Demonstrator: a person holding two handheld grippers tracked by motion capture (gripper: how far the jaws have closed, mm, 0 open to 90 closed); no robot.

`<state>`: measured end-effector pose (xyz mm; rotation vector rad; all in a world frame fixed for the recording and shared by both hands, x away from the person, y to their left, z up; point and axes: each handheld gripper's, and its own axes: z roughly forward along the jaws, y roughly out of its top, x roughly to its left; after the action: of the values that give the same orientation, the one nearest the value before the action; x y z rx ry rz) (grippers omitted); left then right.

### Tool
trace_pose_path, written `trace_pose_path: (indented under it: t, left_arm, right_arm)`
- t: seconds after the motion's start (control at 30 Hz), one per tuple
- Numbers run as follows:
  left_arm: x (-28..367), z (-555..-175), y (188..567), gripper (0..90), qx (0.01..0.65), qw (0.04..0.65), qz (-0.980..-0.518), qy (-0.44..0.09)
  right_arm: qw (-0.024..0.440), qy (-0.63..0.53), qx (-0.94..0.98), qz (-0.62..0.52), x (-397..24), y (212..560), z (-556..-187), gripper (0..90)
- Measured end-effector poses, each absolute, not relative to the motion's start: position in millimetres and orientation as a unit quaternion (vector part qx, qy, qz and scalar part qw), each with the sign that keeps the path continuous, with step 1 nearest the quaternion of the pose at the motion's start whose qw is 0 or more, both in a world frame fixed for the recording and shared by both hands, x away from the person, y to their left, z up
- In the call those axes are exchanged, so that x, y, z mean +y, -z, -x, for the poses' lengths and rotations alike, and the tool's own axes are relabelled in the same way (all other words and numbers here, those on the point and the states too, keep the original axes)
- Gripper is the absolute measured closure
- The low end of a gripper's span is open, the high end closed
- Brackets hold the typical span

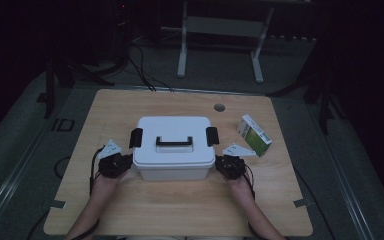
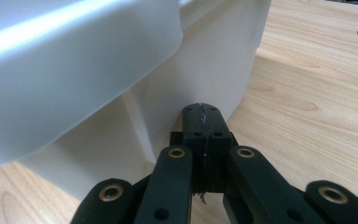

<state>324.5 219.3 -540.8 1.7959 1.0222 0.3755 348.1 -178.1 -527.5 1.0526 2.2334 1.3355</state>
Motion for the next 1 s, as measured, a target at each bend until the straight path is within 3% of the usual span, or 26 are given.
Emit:
trace_pose_path:
  t: [1.0]
  left_arm:
    - [193,-288,538,89.8,0.374,0.5,-0.771,-0.125]
  right_arm:
    - [0.158,-0.477,0.777,-0.379,-216,529,-298,90.0]
